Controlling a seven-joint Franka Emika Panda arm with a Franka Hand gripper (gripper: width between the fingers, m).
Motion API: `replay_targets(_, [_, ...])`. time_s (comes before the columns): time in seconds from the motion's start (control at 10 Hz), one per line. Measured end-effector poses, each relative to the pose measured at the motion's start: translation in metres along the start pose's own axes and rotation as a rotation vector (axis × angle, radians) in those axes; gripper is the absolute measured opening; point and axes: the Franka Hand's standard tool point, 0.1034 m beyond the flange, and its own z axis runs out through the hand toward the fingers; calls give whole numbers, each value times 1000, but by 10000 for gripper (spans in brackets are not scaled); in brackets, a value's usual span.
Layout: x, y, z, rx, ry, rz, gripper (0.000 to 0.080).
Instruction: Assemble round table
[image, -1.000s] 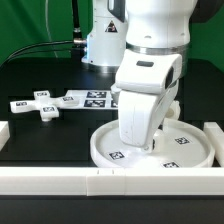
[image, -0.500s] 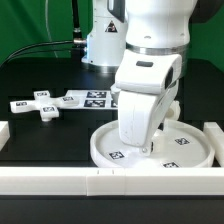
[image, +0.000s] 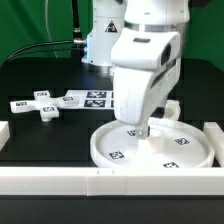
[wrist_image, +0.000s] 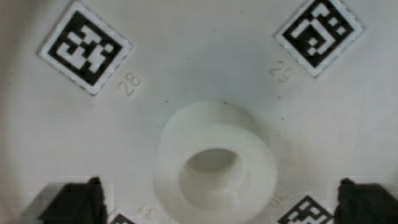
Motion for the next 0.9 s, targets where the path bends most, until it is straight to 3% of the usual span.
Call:
replay_targets(0.2, [-6,-17,-19,-18,5,148,648])
replay_targets(0.3, [-6,-27,-24,-38,21,225,648])
replay_targets(0.4, [-5,-34,-23,-36,21,245,648])
replay_targets(0.9, [-8,-32,-20,-26,27,403,648])
